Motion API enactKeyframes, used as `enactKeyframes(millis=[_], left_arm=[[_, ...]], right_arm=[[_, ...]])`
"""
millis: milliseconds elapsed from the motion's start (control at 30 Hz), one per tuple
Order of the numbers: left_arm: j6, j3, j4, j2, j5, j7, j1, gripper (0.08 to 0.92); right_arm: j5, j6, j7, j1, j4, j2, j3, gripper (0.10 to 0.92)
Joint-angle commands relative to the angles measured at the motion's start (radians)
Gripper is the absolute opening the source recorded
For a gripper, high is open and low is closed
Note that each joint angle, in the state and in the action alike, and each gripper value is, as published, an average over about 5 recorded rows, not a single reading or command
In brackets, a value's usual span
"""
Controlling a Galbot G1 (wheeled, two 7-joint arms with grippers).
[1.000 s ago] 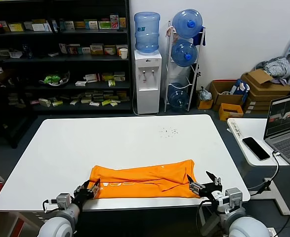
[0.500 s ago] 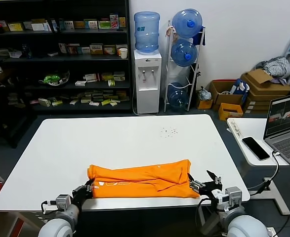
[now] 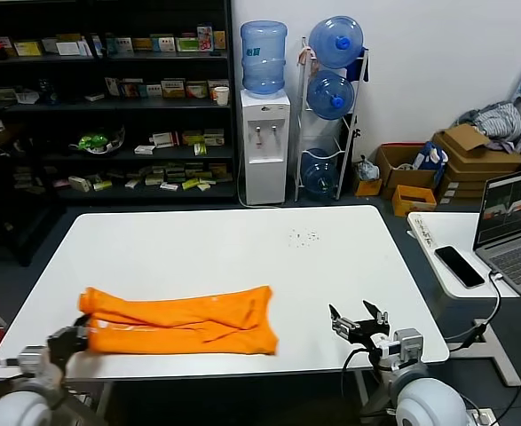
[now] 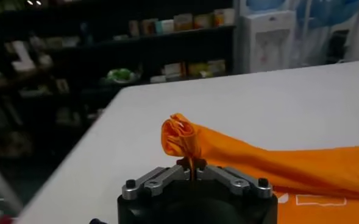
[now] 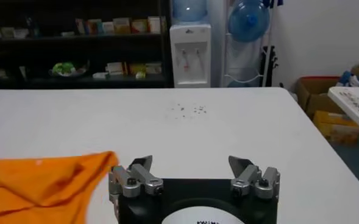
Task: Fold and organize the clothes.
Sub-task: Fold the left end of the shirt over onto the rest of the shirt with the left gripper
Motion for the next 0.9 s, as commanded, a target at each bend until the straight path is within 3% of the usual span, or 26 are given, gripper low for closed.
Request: enactKeyframes(millis=[33, 167, 300, 400, 533, 900], left_arm=[[-0.017, -0.256, -0.021, 0.144, -0.001, 0.019, 0.153, 0.117], [0.075, -0.119, -0.277, 0.073, -0.126, -0.041, 0.137, 0.117], [0.155, 0.109, -0.397, -0.007, -0.200, -0.124, -0.015, 0.117], [0.193, 0.269, -0.420, -0.057, -0.248, -0.177, -0.132, 0.117], [0.222, 0.400, -0.426, -0.108, -0.285, -0.230, -0.204, 0.117], [0.236, 0.518, -0.385, -0.205, -0.242, -0.279, -0.248, 0.117]], right_arm=[[-0.006, -0.001, 0.004, 0.038, -0.029, 0.034, -0.029, 0.823], [-0.012, -0.006, 0.009, 0.041, -0.039, 0.049, -0.034, 0.823], [-0.013, -0.009, 0.015, 0.035, -0.038, 0.055, -0.029, 0.823], [-0.015, -0.012, 0.021, 0.028, -0.033, 0.059, -0.020, 0.823], [-0.018, -0.014, 0.027, 0.018, -0.025, 0.067, -0.008, 0.823], [-0.025, -0.015, 0.032, 0.007, -0.026, 0.086, 0.000, 0.823]])
